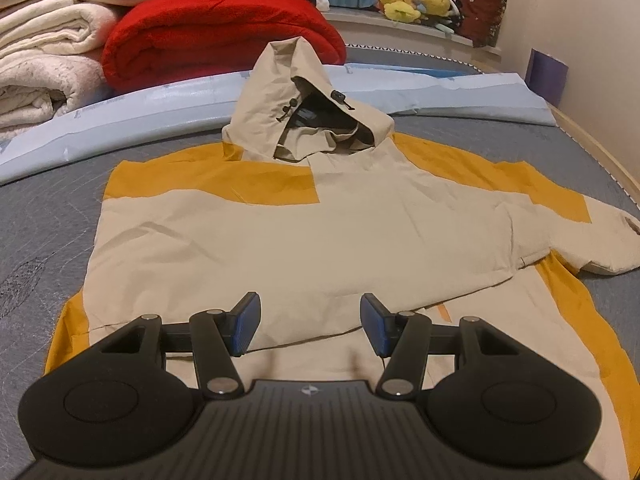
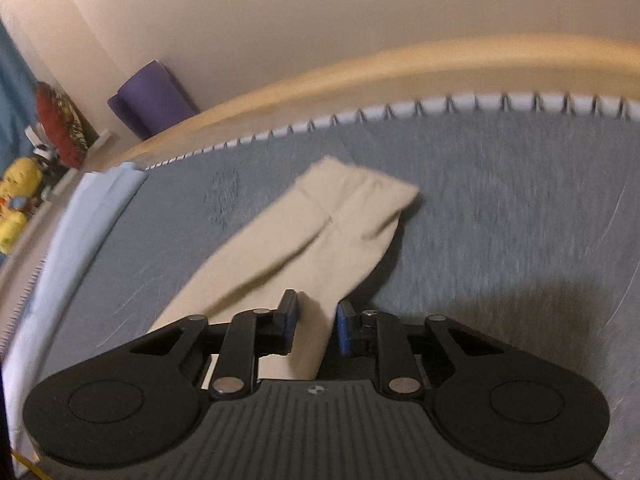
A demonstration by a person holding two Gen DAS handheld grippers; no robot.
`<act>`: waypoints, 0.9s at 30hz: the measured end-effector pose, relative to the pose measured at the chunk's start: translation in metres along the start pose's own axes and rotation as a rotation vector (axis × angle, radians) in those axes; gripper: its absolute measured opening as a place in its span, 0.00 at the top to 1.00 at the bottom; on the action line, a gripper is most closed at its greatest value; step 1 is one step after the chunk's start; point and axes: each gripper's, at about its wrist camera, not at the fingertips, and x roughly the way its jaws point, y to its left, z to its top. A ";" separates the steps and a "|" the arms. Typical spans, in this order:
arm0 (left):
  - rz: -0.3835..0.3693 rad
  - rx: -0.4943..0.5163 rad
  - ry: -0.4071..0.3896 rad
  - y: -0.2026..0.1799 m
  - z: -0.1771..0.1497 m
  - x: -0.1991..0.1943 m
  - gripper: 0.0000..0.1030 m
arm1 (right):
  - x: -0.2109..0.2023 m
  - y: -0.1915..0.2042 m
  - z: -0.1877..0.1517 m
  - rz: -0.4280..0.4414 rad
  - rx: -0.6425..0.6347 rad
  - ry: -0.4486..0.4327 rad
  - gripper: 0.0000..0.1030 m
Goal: Fold large clothes
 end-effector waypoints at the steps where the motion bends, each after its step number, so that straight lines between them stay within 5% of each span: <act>1: 0.001 -0.004 -0.002 0.002 0.001 -0.001 0.41 | -0.004 0.011 0.003 -0.022 -0.054 -0.029 0.93; 6: 0.015 -0.036 -0.019 0.017 0.008 -0.009 0.41 | -0.060 0.096 0.009 0.031 -0.321 -0.204 0.99; 11: 0.057 -0.137 -0.018 0.052 0.022 -0.012 0.41 | -0.168 0.201 -0.055 0.317 -0.531 -0.269 0.99; 15: 0.108 -0.228 -0.021 0.087 0.031 -0.015 0.41 | -0.266 0.260 -0.150 0.643 -0.626 -0.161 0.93; 18: 0.118 -0.289 -0.021 0.109 0.035 -0.018 0.41 | -0.321 0.288 -0.234 0.883 -0.780 0.081 0.91; 22: 0.115 -0.352 -0.015 0.130 0.037 -0.020 0.41 | -0.373 0.287 -0.314 0.945 -0.935 0.233 0.91; 27: 0.069 -0.424 0.015 0.141 0.034 -0.013 0.45 | -0.388 0.268 -0.318 0.863 -0.867 0.371 0.80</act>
